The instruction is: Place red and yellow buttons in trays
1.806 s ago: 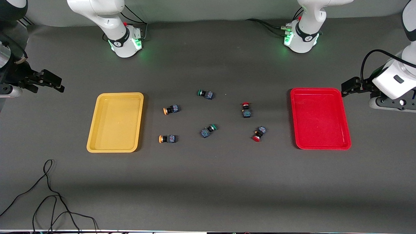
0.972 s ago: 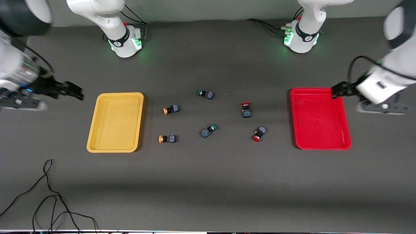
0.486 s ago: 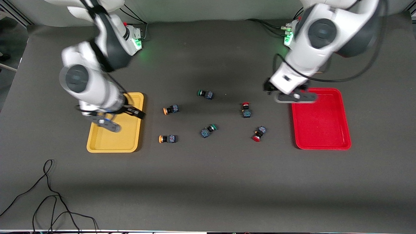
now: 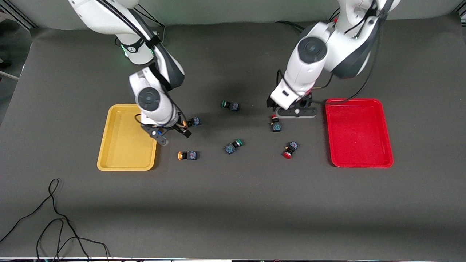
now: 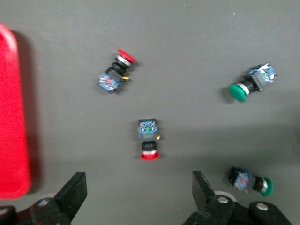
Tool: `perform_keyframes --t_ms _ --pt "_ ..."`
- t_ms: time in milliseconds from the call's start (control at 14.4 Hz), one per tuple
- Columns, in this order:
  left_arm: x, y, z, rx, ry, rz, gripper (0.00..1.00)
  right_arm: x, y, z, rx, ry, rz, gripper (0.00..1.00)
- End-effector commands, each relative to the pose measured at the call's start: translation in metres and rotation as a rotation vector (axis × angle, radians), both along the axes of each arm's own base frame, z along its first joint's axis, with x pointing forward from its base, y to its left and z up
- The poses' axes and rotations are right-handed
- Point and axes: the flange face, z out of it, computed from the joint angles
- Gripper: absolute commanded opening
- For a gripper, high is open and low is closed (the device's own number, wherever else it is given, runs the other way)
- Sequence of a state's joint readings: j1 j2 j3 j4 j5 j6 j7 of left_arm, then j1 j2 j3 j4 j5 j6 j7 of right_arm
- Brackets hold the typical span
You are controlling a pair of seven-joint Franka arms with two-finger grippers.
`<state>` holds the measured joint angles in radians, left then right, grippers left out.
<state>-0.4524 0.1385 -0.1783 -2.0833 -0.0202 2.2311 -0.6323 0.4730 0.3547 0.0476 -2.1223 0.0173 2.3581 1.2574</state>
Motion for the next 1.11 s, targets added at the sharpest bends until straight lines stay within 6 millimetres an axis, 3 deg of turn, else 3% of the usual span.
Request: perform_keyframes --t_ms 0,208,417,486,625,694,833,903,1042 --pt "-0.017 0.002 -0.059 0.003 -0.004 0.017 1.00 -0.021 0.006 -0.031 0.010 -0.023 -0.050 1.00" --pt "-0.016 -0.005 -0.122 0.008 -0.008 0.035 1.00 -0.036 0.017 -0.048 0.004 -0.011 -0.083 1.00" --pt "-0.022 -0.015 -0.164 0.003 0.001 0.063 1.00 -0.038 0.018 -0.060 -0.001 -0.006 -0.093 0.99" --pt "-0.019 -0.014 -0.170 -0.002 -0.003 0.073 1.00 -0.040 0.021 -0.059 0.001 -0.009 -0.089 0.86" --pt "-0.020 -0.013 -0.179 0.002 0.004 0.078 0.98 -0.040 0.021 -0.059 0.001 -0.009 -0.088 0.42" --pt "-0.020 -0.013 -0.183 0.004 0.010 0.083 0.87 -0.040 0.021 -0.059 0.001 -0.009 -0.089 0.31" --pt "-0.015 -0.010 -0.185 0.006 0.011 0.092 0.46 -0.038 0.021 -0.055 0.006 -0.015 -0.079 0.16" --pt "-0.012 -0.011 -0.181 0.007 0.012 0.095 0.34 -0.034 0.019 -0.050 0.011 -0.021 -0.078 0.11" --pt "-0.005 -0.011 -0.173 0.016 0.017 0.100 0.25 -0.026 0.015 -0.015 0.022 -0.043 -0.081 0.09"
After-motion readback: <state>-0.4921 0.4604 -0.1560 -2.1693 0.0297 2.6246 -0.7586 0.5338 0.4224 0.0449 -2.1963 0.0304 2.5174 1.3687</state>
